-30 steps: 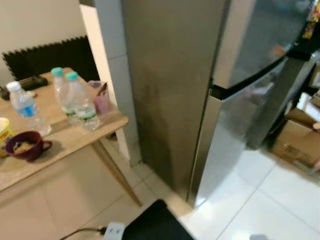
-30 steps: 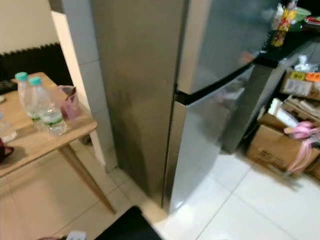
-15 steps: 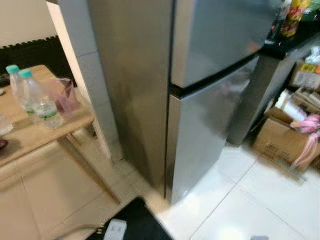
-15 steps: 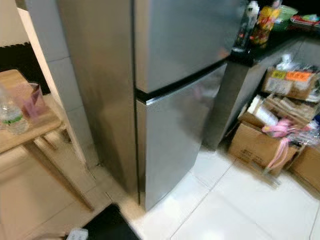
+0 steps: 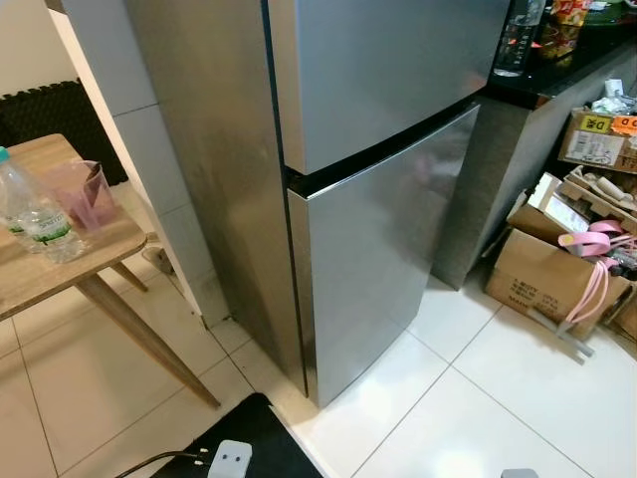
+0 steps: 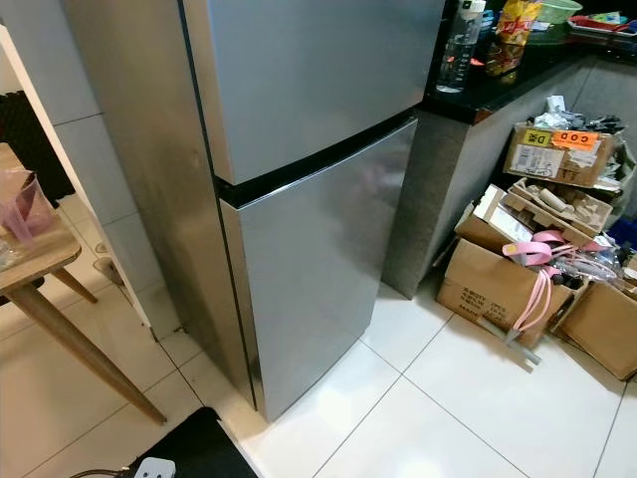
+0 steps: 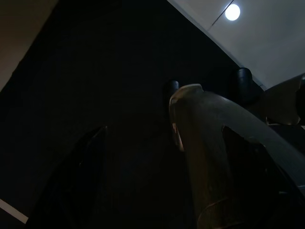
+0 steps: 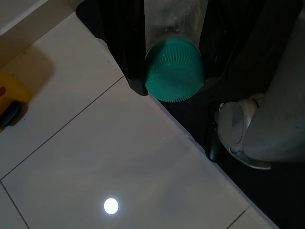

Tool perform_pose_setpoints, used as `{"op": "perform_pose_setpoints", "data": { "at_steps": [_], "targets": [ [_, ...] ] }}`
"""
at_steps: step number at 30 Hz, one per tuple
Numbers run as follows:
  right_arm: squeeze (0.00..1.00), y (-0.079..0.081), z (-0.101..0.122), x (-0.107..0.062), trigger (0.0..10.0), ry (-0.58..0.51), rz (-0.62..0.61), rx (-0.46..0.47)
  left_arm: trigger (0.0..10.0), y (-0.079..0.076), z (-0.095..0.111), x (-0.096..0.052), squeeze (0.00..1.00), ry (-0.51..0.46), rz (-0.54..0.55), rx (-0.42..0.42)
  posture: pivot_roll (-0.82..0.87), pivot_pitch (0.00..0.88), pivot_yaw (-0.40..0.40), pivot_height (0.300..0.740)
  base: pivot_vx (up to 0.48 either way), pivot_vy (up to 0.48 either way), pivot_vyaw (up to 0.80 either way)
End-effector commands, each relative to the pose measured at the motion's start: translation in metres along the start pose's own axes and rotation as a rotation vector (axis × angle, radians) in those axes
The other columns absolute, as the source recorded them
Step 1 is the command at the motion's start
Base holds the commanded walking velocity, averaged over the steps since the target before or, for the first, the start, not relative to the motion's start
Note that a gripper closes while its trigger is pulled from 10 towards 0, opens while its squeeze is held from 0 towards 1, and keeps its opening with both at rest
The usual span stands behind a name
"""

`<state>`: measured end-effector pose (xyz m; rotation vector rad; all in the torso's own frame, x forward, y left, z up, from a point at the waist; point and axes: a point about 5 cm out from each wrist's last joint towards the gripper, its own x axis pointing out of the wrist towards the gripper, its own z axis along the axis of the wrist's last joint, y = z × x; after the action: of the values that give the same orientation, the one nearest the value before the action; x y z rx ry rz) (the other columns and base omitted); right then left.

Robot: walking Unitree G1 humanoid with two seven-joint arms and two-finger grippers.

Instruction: Restocking fridge

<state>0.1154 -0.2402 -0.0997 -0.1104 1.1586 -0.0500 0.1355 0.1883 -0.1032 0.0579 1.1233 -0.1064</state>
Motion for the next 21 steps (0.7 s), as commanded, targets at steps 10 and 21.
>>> {"op": "perform_pose_setpoints", "data": {
  "at_steps": [10,21],
  "targets": [
    [0.00,0.0018,-0.0013,0.0000,10.0,0.003,0.010,-0.014,10.0,0.0012,-0.0017,-0.0004,0.00,0.006,0.005,0.000,-0.03,0.008,-0.016,0.740,0.000,-0.325,0.00],
    [0.00,0.0034,-0.0021,0.0001,10.0,0.003,0.014,-0.007,10.0,0.0063,0.0000,-0.0010,0.00,-0.014,0.038,-0.030,-0.03,0.015,-0.012,0.740,0.000,0.000,0.00]
  ]
}}
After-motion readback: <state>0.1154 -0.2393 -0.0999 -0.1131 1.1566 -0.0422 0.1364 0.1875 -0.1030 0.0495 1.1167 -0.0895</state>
